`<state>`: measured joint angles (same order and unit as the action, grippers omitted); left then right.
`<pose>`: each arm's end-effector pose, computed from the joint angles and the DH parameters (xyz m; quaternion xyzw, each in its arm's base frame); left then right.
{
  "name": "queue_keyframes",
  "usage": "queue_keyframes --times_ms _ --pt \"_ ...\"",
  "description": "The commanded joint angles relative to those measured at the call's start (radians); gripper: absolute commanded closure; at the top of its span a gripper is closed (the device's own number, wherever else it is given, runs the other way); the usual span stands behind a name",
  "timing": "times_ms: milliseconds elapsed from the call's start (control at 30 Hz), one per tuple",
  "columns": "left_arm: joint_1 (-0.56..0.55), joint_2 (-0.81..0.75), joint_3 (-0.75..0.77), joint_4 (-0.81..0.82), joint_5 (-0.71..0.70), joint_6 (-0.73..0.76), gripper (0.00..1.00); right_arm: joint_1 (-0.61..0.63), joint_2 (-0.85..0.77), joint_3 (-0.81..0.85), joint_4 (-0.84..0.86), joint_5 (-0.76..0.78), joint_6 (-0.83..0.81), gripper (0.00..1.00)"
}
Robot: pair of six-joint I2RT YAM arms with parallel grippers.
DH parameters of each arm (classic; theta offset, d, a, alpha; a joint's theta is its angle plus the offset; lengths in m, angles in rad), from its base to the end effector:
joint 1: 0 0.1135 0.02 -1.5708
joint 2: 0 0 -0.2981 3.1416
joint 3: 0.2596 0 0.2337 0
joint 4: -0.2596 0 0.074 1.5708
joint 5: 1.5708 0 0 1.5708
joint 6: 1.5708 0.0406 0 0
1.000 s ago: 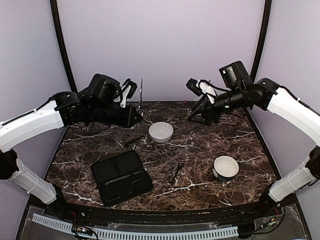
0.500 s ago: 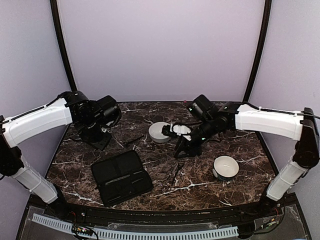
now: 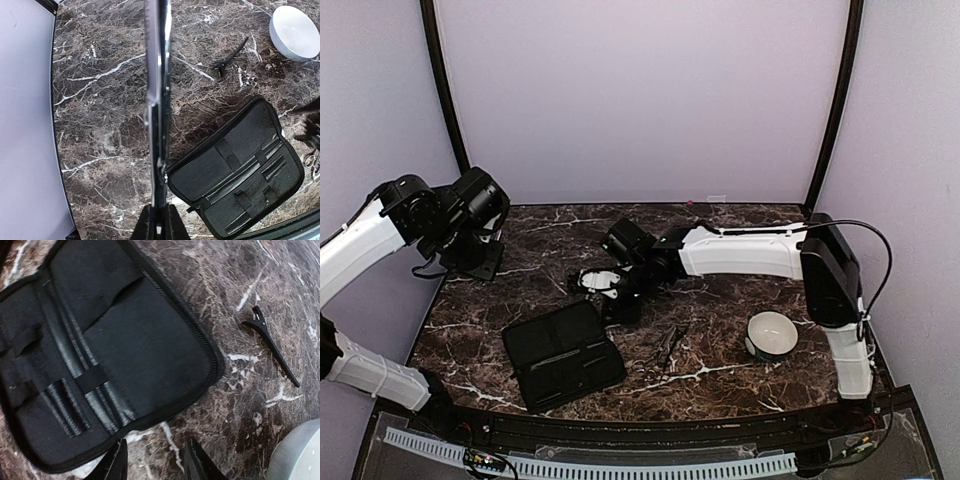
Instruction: Sort the hair-cutting tools
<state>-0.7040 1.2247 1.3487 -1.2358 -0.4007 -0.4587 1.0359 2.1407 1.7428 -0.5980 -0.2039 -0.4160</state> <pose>0.1512 -0.1076 0.3815 0.0718 0.9527 0.0395 0.2927 0.2346 0.4121 0.2368 -0.6549 0.6943 0.1790 0.2388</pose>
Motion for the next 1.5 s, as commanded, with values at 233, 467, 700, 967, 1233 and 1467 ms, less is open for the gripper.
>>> queue_keyframes --times_ms 233,467,700,967,1233,1467 --pt "0.006 -0.057 -0.080 0.053 0.052 -0.038 1.00 -0.004 0.209 0.223 0.010 0.056 0.233 0.60" --pt "0.006 -0.050 -0.104 0.095 0.090 -0.013 1.00 -0.028 0.223 0.216 0.002 0.079 0.335 0.97" --pt "0.006 -0.009 -0.116 0.116 0.127 0.058 1.00 -0.088 -0.018 -0.066 0.085 0.109 0.355 1.00" --pt "0.005 0.004 -0.149 0.179 0.227 0.104 1.00 -0.131 -0.167 -0.216 0.153 0.168 0.335 1.00" --pt "0.002 0.004 -0.166 0.194 0.372 0.150 1.00 -0.131 -0.163 -0.188 0.120 0.129 0.316 0.83" --pt "-0.098 0.017 -0.184 0.221 0.572 0.211 1.00 -0.136 -0.317 -0.255 0.114 0.098 0.217 0.72"
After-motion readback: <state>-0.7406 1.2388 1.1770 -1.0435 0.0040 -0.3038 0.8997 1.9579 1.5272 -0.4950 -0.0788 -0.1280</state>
